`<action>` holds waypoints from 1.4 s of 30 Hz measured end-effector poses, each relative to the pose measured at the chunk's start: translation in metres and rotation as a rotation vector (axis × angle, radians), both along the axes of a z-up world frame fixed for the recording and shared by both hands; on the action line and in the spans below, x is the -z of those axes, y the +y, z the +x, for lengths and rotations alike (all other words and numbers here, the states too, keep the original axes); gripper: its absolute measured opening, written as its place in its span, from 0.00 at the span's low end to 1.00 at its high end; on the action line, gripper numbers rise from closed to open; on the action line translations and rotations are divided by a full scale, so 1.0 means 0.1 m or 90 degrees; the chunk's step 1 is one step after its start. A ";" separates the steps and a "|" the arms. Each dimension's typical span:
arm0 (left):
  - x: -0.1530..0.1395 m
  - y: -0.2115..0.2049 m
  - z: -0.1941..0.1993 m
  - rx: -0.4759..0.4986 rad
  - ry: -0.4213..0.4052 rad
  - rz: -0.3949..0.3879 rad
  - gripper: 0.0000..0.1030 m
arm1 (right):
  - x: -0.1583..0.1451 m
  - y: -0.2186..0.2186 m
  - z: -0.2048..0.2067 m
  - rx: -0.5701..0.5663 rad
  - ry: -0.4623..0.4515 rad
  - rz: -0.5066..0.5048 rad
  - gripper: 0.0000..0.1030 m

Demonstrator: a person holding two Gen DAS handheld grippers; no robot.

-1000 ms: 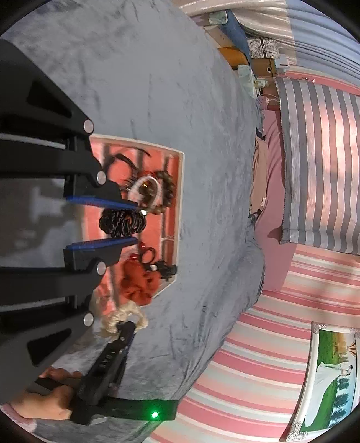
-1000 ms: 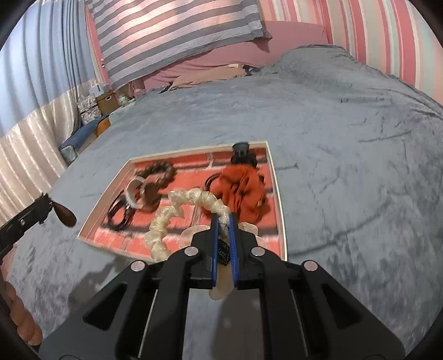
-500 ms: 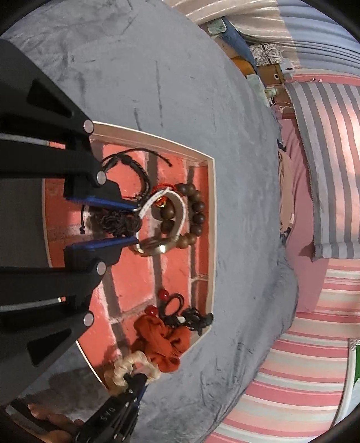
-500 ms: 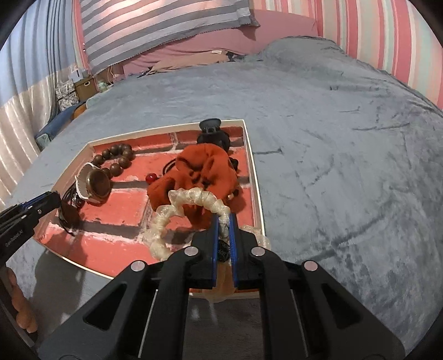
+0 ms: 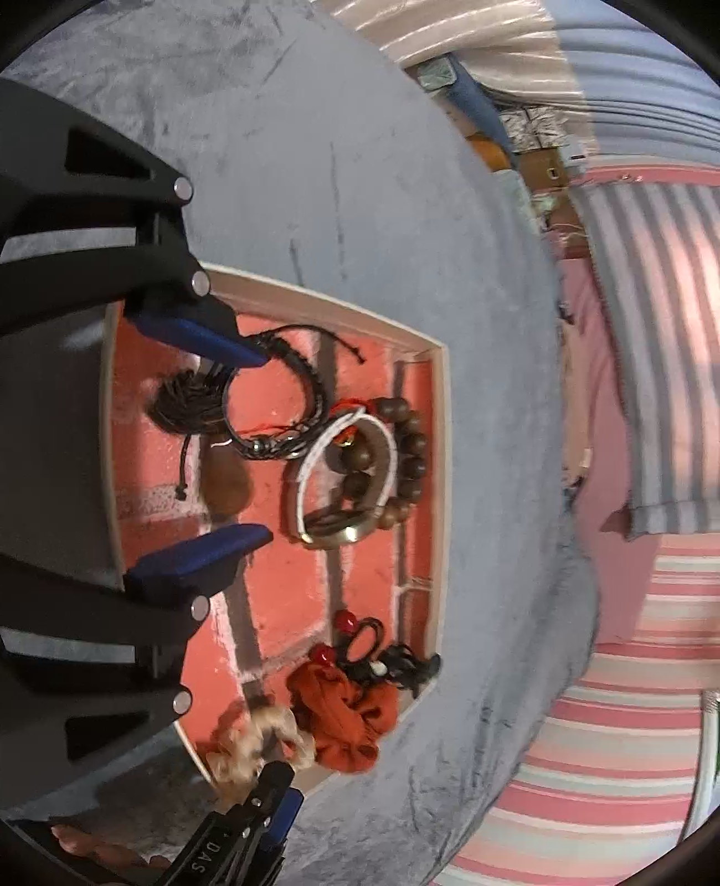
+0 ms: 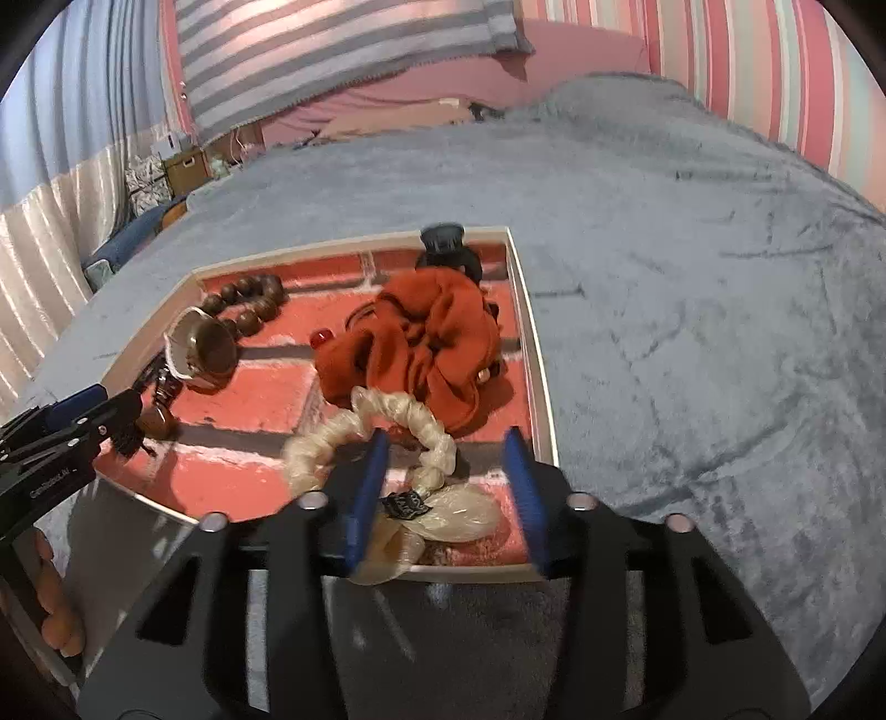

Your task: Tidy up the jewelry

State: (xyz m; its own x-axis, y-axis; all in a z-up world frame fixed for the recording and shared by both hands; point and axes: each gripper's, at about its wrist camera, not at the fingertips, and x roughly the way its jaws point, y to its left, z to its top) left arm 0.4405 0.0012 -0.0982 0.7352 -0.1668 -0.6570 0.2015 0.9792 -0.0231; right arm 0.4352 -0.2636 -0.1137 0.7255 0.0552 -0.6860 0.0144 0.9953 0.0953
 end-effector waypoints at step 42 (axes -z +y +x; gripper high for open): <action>-0.92 0.46 -3.16 -0.103 -0.188 0.006 0.96 | -0.87 0.24 -3.14 0.036 -0.238 -0.073 0.96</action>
